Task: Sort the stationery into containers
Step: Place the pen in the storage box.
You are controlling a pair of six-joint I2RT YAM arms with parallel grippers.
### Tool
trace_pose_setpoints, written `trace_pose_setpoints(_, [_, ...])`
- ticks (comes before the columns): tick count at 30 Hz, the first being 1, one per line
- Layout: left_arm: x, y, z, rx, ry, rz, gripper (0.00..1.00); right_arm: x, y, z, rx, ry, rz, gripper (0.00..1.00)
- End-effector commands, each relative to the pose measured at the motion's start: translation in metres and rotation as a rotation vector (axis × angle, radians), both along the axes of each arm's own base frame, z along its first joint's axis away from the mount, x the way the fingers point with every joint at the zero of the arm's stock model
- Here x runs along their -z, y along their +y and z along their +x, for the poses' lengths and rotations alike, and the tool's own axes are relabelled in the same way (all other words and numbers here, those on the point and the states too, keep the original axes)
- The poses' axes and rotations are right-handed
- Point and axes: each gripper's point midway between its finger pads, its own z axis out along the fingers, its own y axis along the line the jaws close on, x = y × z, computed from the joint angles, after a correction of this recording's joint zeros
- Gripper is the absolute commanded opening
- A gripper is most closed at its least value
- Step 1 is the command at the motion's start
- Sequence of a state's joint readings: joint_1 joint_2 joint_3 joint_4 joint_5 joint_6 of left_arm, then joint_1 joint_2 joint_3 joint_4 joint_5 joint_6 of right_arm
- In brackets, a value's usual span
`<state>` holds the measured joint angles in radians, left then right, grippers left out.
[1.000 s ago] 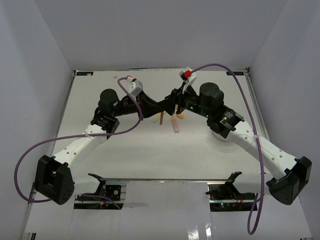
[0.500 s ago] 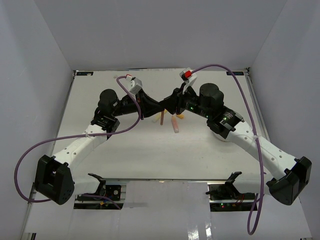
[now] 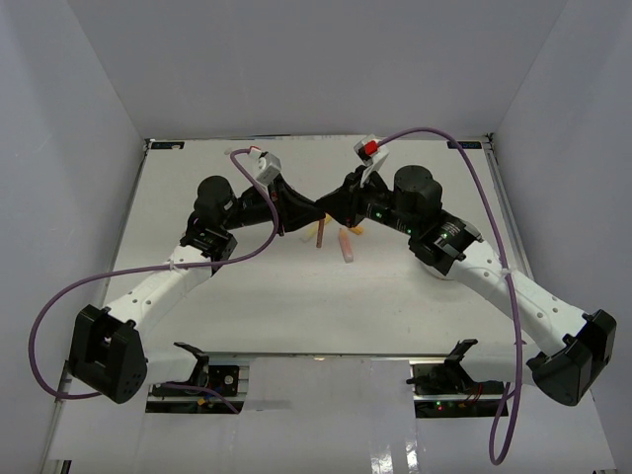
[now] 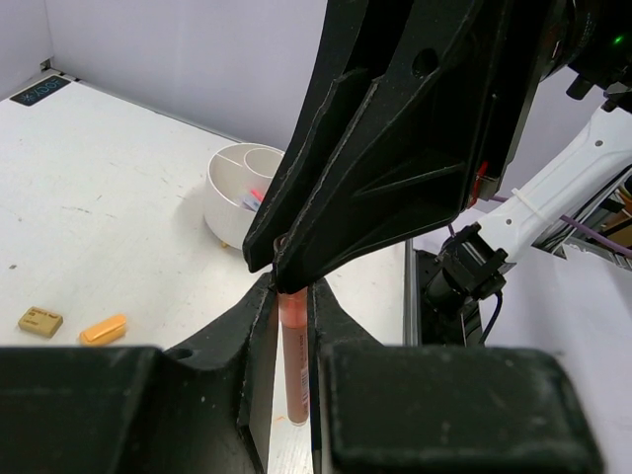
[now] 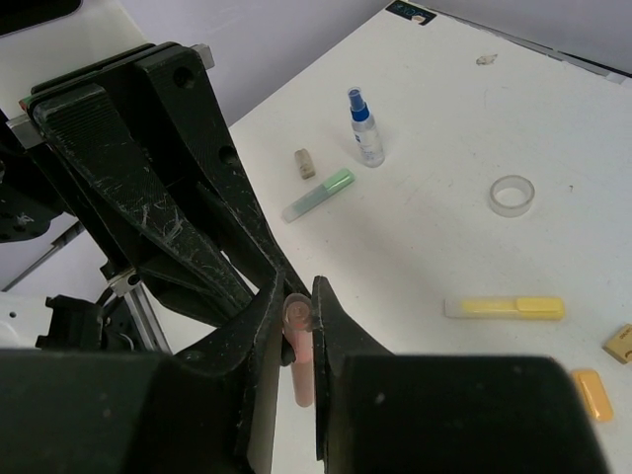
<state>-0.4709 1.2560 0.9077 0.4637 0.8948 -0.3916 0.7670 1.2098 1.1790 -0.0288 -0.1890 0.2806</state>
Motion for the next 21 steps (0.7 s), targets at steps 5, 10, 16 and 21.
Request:
trace_pose_setpoints(5, [0.002,0.000,-0.002,0.011,0.022,0.005,0.26,-0.009,-0.014,0.005,0.062,-0.062,0.000,0.08])
trace_pose_setpoints(10, [0.012,0.000,-0.002,0.007,0.063,0.025,0.51,-0.005,-0.022,0.014,0.122,-0.082,-0.022,0.08])
trace_pose_setpoints(16, [0.025,0.002,0.002,-0.025,0.109,0.051,0.75,0.003,-0.030,0.023,0.174,-0.104,-0.061,0.08])
trace_pose_setpoints(21, [0.041,0.011,0.019,-0.159,0.167,0.093,0.91,0.014,-0.056,0.039,0.306,-0.144,-0.128,0.08])
